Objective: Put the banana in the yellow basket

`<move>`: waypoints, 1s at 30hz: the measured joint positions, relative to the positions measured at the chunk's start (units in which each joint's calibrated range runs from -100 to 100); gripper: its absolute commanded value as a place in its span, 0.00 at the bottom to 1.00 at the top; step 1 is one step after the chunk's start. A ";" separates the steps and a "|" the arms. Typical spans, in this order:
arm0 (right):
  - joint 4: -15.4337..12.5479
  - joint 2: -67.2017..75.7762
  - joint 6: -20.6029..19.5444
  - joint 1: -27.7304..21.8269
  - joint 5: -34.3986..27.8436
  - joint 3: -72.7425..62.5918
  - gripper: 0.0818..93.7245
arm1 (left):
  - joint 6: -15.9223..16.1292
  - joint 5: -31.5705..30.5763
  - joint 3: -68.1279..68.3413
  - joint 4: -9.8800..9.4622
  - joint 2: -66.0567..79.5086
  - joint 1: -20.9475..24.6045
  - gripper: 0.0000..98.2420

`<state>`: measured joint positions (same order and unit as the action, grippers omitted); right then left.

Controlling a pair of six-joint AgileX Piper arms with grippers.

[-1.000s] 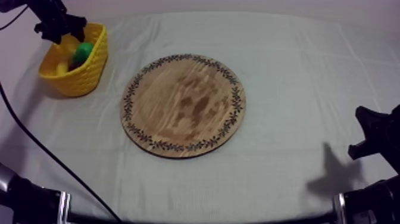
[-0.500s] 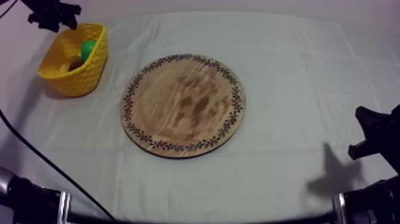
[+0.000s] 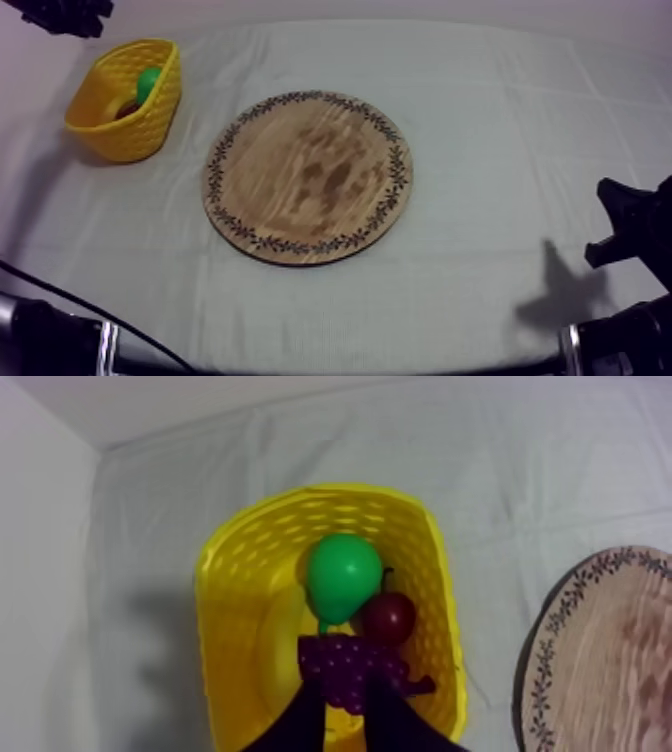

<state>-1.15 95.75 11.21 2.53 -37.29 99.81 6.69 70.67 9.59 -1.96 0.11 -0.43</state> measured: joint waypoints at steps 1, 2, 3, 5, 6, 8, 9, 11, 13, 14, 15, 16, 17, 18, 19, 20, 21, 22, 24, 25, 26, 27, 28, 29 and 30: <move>0.00 0.00 0.00 0.00 0.00 0.00 0.00 | 0.25 -0.11 1.13 0.07 1.64 -0.14 0.09; 0.00 0.00 0.00 0.00 0.00 0.00 0.00 | 0.63 -0.02 2.33 0.07 3.32 -0.27 0.08; 0.00 0.00 0.00 0.00 0.00 0.00 0.00 | 0.88 -0.02 3.52 0.13 5.01 -0.32 0.07; 0.00 0.00 0.00 0.00 0.00 0.00 0.00 | 1.42 0.30 5.94 0.13 8.47 -0.44 0.06; 0.00 0.00 0.00 0.00 0.00 0.00 0.00 | 1.53 0.73 6.88 0.06 9.87 -0.49 0.05; 0.00 0.00 0.00 0.00 0.00 0.00 0.00 | 1.71 0.97 9.27 0.00 13.51 -0.76 0.04; 0.00 0.00 0.00 0.00 0.00 0.00 0.00 | 1.83 1.06 10.18 0.00 14.93 -0.87 0.03; 0.00 0.00 0.00 0.00 0.00 0.00 0.00 | 2.16 1.13 12.58 -0.20 18.51 -1.08 0.02; 0.00 0.00 0.00 0.00 0.00 0.00 0.00 | 2.23 1.19 14.79 -0.41 22.17 -1.28 0.01; 0.00 0.00 0.00 0.00 0.00 0.00 0.00 | 2.13 0.92 16.06 -0.55 24.01 -1.33 0.01; 0.00 0.00 0.00 0.00 0.00 0.00 0.00 | 1.88 0.69 17.34 -0.61 25.42 -1.37 0.00; 0.00 0.00 0.00 0.00 0.00 0.00 0.00 | 1.58 0.45 18.58 -0.87 27.18 -1.45 0.00; 0.00 0.00 0.00 0.00 0.00 0.00 0.00 | 1.29 0.08 19.61 -1.04 28.98 -1.58 0.00; 0.00 0.00 0.00 0.00 0.00 0.00 0.00 | 0.90 -0.03 20.90 -1.15 30.42 -1.68 0.00; 0.00 0.00 0.00 0.00 0.00 0.00 0.00 | 0.51 -0.12 22.21 -1.29 32.18 -1.73 0.00; 0.00 0.00 0.00 0.00 0.00 0.00 0.00 | 0.11 -0.41 23.52 -1.41 33.98 -1.77 0.00; 0.00 0.00 0.00 0.00 0.00 0.00 0.00 | -0.26 -0.68 24.60 -1.57 35.76 -1.77 0.00; 0.00 0.00 0.00 0.00 0.00 0.00 0.00 | -0.66 -1.20 26.02 -1.74 37.53 -1.82 0.00; 0.00 0.00 0.00 0.00 0.08 0.00 0.00 | -1.68 -2.75 28.96 -2.18 40.64 -1.85 0.00; 0.00 0.00 0.00 0.00 0.08 0.00 0.00 | -2.24 -3.77 30.54 -2.55 42.34 -1.89 0.00; 0.00 0.00 0.00 0.00 0.08 0.00 0.00 | -2.88 -4.98 32.23 -2.97 44.08 -2.00 0.00; 0.00 0.00 0.00 0.00 0.08 0.00 0.00 | -3.39 -6.22 33.60 -3.26 45.43 -2.03 0.00; 0.00 0.00 0.00 0.00 0.08 0.00 0.00 | -4.07 -7.57 35.38 -3.70 47.11 -2.11 0.00; 0.00 0.00 0.00 0.00 0.08 0.00 0.00 | -4.73 -9.03 37.22 -4.05 48.77 -2.23 0.00; 0.00 0.00 0.00 0.00 0.08 0.00 0.00 | -5.36 -10.45 39.20 -4.51 50.47 -2.26 0.00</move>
<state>-1.15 95.75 11.21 2.53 -37.21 99.81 1.33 60.22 48.79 -6.47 50.58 -2.69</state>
